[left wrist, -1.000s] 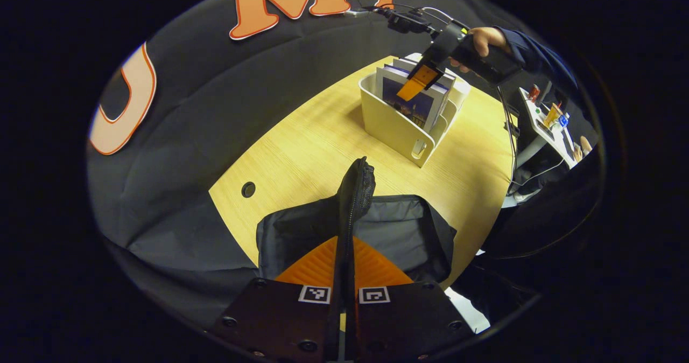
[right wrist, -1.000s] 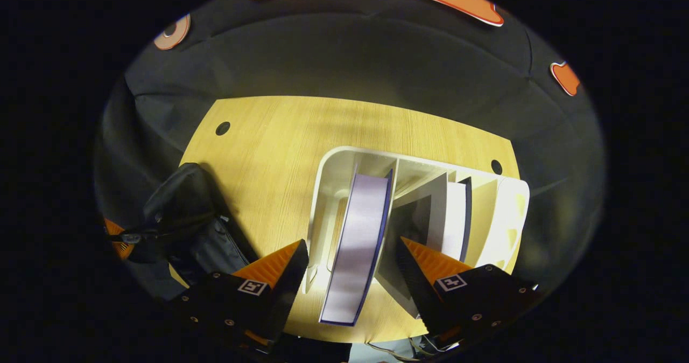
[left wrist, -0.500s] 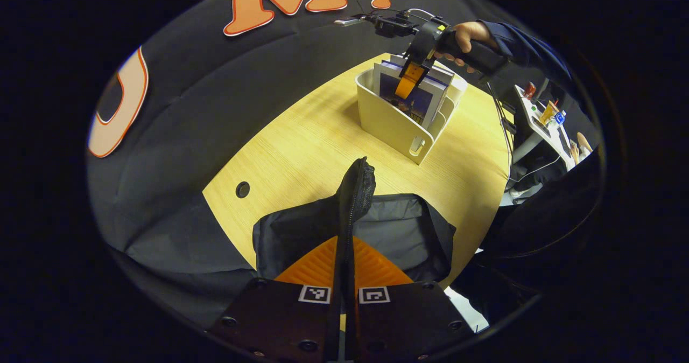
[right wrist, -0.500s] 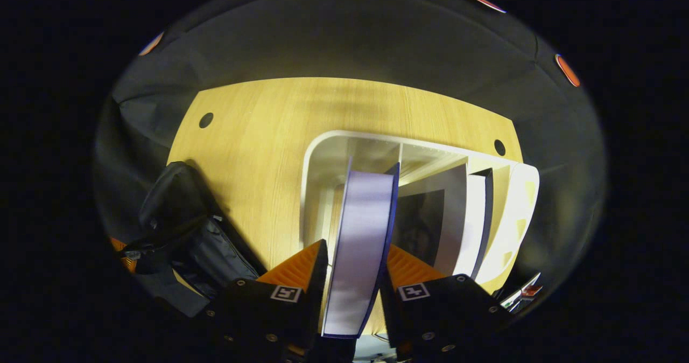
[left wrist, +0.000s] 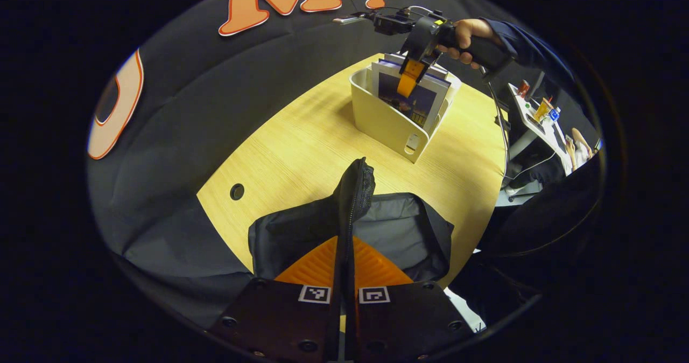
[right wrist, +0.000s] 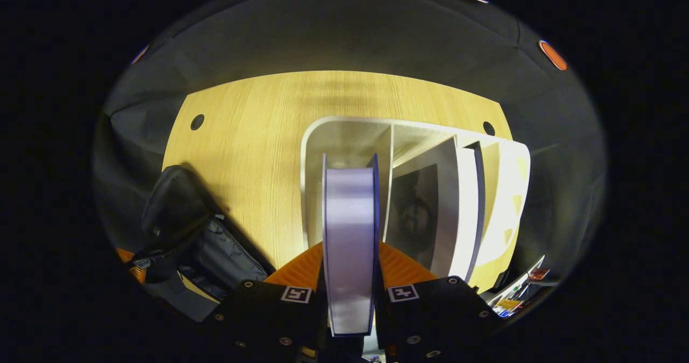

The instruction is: Open the schoolbag, grab two books from the bookshelf and put them into the schoolbag.

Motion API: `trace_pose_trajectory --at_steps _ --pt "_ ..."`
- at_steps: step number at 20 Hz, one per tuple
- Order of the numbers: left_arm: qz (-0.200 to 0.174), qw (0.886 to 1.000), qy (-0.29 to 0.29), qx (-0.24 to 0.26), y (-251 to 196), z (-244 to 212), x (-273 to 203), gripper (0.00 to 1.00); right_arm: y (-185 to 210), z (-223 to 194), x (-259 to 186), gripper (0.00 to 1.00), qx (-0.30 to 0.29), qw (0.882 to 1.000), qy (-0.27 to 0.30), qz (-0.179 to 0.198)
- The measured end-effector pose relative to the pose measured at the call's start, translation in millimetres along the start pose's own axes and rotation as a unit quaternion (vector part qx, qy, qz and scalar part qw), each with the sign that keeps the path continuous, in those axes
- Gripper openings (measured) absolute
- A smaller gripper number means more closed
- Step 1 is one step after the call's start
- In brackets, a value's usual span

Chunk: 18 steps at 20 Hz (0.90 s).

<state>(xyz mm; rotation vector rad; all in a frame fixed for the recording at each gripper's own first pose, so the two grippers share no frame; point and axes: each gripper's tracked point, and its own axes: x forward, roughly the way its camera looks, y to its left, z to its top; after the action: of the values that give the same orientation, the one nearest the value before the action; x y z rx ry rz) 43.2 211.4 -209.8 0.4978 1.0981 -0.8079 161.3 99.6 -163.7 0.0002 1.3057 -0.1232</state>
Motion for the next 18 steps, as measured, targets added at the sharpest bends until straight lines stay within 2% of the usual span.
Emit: trace_pose_trajectory --at_steps 6,11,18 --pt "-0.003 1.000 -0.001 0.006 -5 -7 5 0.05 -7 -19 -29 0.36 0.013 1.000 -0.028 0.007" --pt "-0.005 1.000 -0.001 0.010 -9 -7 7 0.05 -17 -51 -44 0.36 0.028 0.999 -0.038 0.014" --pt "-0.005 1.000 0.003 0.004 -20 -8 15 0.05 -24 -106 -58 0.36 0.070 0.995 -0.046 0.055"
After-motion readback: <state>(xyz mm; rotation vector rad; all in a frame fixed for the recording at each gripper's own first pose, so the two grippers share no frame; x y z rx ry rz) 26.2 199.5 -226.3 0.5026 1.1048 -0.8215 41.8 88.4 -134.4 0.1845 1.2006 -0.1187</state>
